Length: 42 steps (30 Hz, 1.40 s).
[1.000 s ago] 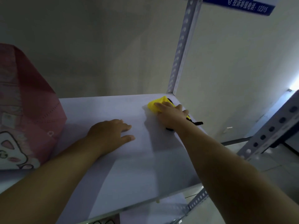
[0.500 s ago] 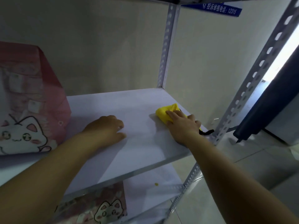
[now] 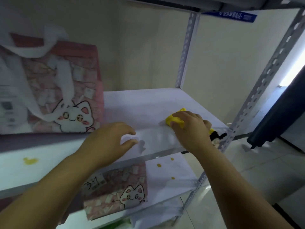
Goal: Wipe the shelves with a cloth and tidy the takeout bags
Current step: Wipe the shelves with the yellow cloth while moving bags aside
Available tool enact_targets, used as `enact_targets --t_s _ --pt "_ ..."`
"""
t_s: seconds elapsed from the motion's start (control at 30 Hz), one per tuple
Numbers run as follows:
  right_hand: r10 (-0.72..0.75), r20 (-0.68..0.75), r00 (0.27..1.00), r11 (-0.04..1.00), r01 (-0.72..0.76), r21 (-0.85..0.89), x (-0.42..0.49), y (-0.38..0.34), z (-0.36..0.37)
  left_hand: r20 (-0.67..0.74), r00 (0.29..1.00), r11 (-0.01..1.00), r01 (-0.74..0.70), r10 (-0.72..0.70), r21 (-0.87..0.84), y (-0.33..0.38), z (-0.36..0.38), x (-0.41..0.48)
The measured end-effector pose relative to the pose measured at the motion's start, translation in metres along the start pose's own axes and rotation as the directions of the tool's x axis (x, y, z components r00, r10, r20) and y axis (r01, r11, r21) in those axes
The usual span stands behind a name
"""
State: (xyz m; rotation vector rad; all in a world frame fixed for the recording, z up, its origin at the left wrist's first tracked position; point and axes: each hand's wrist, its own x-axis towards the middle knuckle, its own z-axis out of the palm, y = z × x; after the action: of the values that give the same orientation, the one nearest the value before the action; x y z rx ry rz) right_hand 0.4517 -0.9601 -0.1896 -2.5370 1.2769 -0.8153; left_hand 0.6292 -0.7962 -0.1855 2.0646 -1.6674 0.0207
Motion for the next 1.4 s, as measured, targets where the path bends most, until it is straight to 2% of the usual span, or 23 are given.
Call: enact_targets --t_s 0.2,0.37,0.57,0.7,0.8,0.93,1.07,1.2,1.4 --pt "-0.256 -0.04 0.966 0.914 0.256 0.314 -0.009 -0.076 0.017 -0.176 0.978 0.993 0.118 -0.113 0.022 -0.037 -0.038 -0.036" --pt "-0.336 0.034 0.941 0.853 0.289 0.435 0.003 -0.126 0.041 -0.319 0.913 0.964 0.266 -0.253 -0.004 -0.072 -0.071 -0.063" --pt "-0.237 0.099 0.966 0.892 0.176 0.417 0.027 -0.169 0.066 -0.483 0.787 0.907 0.418 -0.384 -0.041 -0.109 -0.096 -0.077" --pt "-0.222 0.09 0.971 0.895 0.167 0.413 0.038 -0.176 0.076 -0.535 0.693 0.853 0.511 -0.483 -0.109 -0.125 -0.104 -0.074" --pt "-0.177 0.122 0.977 0.879 0.101 0.465 0.044 -0.173 0.079 -0.546 0.646 0.821 0.551 -0.534 -0.15 -0.131 -0.103 -0.069" --pt "-0.119 0.103 0.988 0.839 0.044 0.543 0.052 -0.163 0.078 -0.509 0.653 0.81 0.561 -0.56 -0.171 -0.133 -0.095 -0.058" --pt "-0.054 0.063 0.997 0.833 0.01 0.553 0.064 -0.139 0.071 -0.453 0.711 0.841 0.494 -0.537 -0.221 -0.126 -0.08 -0.042" --pt "0.045 0.022 0.999 0.812 -0.049 0.582 0.08 -0.107 0.059 -0.449 0.738 0.864 0.424 -0.503 -0.271 -0.111 -0.066 -0.013" --pt "0.123 0.003 0.992 0.804 -0.102 0.586 0.1 -0.062 0.046 -0.372 0.788 0.866 0.393 -0.491 -0.311 -0.085 -0.043 0.035"
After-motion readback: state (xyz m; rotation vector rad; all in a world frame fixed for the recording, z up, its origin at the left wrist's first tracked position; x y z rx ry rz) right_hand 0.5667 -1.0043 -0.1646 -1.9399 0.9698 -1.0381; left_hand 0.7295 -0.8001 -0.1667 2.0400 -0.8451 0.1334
